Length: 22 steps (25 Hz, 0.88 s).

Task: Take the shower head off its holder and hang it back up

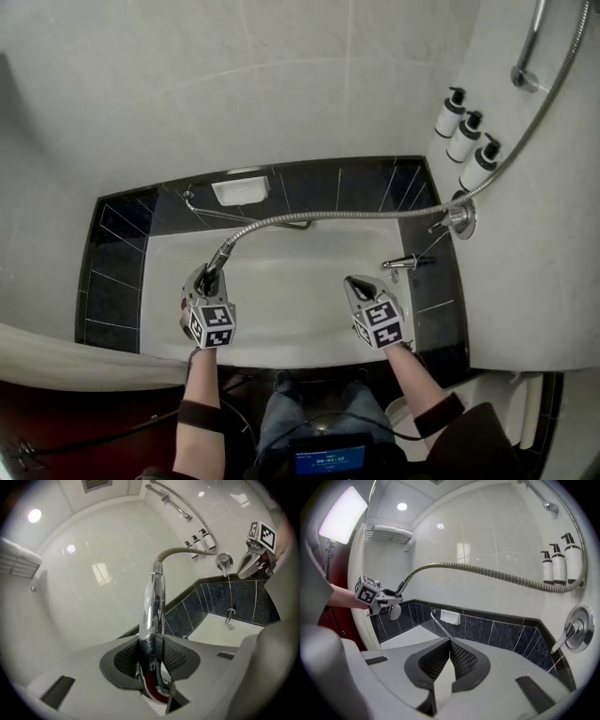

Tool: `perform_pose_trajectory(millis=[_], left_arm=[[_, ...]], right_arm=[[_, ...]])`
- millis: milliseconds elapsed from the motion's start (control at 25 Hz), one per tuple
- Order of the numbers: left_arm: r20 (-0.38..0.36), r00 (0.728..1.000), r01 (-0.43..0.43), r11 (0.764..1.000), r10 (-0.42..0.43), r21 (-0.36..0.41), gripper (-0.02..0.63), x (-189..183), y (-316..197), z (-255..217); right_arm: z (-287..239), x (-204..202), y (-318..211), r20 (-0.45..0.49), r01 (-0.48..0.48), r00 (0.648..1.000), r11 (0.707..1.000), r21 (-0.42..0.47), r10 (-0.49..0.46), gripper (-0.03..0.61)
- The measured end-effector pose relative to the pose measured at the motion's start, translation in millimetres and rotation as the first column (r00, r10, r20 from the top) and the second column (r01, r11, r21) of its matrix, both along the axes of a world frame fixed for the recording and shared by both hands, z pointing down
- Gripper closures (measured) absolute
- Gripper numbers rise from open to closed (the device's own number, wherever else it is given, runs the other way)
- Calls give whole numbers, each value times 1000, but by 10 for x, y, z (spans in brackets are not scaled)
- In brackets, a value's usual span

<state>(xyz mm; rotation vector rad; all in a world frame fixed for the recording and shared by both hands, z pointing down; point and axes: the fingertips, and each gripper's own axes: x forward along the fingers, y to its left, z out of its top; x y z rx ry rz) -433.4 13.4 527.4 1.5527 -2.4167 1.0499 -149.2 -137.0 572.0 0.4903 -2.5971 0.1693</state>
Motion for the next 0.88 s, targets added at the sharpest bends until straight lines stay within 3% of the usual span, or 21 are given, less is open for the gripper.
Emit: perform_pose_trajectory(millis=[200,360,680,880], left_arm=[[127,991,-40,999,35,36,500,-175,-193,-1015],[245,967,-87,994,69,63,500,-188,-437,-1793],[446,888,-177,979,113,105,503,-64,-982,-3115],[551,823,-232,966,135,110,503,47,-1283,-3943]], right_arm=[[-690,33,-129,25,9,1000,998,67,-11,554],[-1174,132,-312,63,-4,998,995,100,-2,554],[-1942,243,-639,129,-36,992,981,193,11,554],[-2236,323,-808,144,-64,989,968,243,29,554]])
